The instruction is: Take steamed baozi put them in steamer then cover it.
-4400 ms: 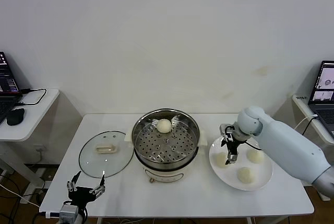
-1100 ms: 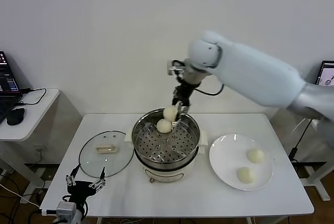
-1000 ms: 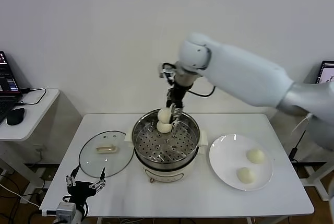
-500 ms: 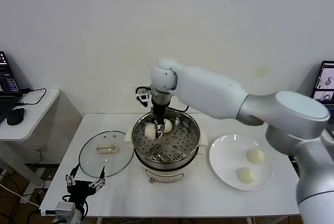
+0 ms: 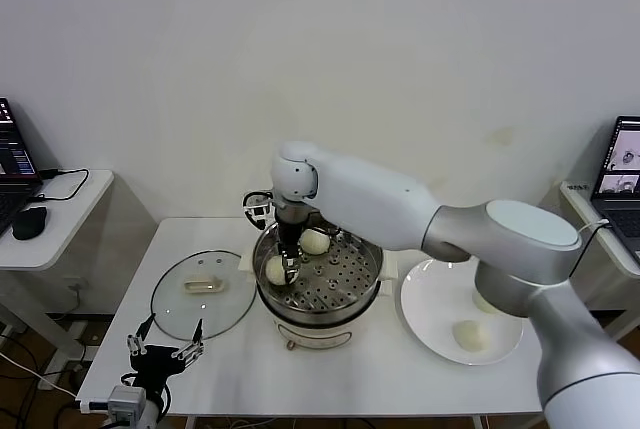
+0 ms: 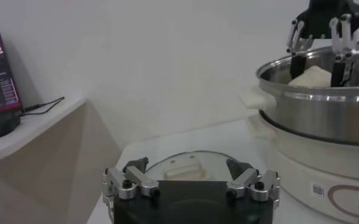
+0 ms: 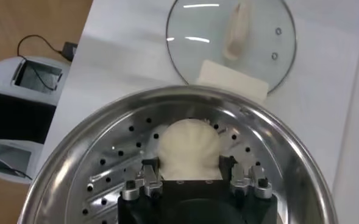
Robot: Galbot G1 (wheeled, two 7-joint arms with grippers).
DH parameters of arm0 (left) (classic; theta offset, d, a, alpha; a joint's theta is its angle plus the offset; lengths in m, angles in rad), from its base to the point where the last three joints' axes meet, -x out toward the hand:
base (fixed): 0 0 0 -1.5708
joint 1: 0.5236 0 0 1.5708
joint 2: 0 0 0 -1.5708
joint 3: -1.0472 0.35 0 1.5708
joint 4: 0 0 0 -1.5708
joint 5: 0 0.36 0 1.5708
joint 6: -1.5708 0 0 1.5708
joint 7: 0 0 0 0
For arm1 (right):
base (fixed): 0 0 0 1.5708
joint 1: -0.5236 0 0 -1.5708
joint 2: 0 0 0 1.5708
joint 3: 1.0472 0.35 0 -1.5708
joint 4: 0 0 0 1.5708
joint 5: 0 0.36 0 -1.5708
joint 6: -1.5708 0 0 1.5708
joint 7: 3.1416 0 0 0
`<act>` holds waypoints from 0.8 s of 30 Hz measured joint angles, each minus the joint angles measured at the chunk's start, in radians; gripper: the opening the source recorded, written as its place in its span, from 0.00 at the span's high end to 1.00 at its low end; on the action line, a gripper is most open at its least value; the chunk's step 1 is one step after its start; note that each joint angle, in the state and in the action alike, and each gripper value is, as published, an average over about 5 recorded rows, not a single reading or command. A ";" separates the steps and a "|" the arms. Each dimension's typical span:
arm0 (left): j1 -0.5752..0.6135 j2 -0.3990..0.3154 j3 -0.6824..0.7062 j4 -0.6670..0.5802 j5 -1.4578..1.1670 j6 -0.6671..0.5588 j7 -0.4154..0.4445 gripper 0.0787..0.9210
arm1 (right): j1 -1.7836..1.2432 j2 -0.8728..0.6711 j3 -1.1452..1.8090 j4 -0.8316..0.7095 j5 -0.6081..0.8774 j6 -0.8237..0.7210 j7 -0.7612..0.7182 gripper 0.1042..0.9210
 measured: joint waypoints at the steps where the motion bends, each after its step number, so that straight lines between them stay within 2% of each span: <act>1: 0.000 0.000 0.000 0.000 0.000 0.000 0.000 0.12 | -0.002 0.000 0.003 0.000 -0.002 0.000 0.001 0.36; 9: -0.004 0.000 0.002 0.003 0.000 0.001 0.001 0.12 | 0.004 -0.023 0.027 0.030 -0.001 -0.005 0.001 0.14; 16: -0.006 0.002 0.005 0.004 0.000 0.003 0.002 0.12 | 0.055 -0.128 0.046 0.147 0.022 0.008 -0.022 0.12; 24: -0.004 0.012 0.010 0.007 0.001 0.006 0.004 0.12 | 0.149 -0.368 0.067 0.344 0.057 0.052 -0.062 0.12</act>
